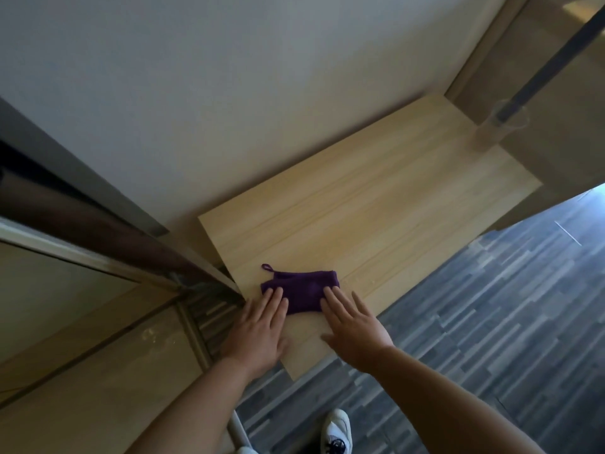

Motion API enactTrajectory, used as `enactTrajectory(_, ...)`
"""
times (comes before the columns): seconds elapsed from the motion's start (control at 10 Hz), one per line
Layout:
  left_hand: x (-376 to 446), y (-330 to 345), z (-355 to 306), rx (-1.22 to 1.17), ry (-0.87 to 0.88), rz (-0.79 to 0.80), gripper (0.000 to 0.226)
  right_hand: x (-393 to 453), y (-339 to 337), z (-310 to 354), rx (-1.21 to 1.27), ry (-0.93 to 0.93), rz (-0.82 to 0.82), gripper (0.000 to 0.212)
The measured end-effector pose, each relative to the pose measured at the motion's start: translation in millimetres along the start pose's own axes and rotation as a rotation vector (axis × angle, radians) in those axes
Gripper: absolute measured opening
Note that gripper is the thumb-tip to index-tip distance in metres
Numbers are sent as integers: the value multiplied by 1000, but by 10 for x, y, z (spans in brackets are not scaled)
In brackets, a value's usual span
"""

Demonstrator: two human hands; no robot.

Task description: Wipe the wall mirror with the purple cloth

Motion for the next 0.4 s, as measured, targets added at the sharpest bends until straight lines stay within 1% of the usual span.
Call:
enactTrajectory(0.1, -1, -3, -31, 74, -1, 187, 79, -7, 81, 17, -62, 41, 89, 87)
enactTrajectory(0.2, -32, -142, -69, 105, -30, 242, 82, 9, 8, 33, -68, 45, 153, 94)
enactTrajectory(0.3, -133, -303, -88, 48, -52, 236, 77, -72, -233, 84, 3, 15, 148, 85)
enactTrajectory(0.4, -351, -571, -88, -220, -83, 106, 53, -179, -622, 92, 228, 15, 53, 39)
Point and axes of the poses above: each hand's wrist, its own x-axis towards the middle knuckle, its own y-axis out of the palm, z = x × y, the point moved 5 cm from there along x, towards the middle knuckle, and after that the axes turned 14 degrees about z, right-handed, at the moved point
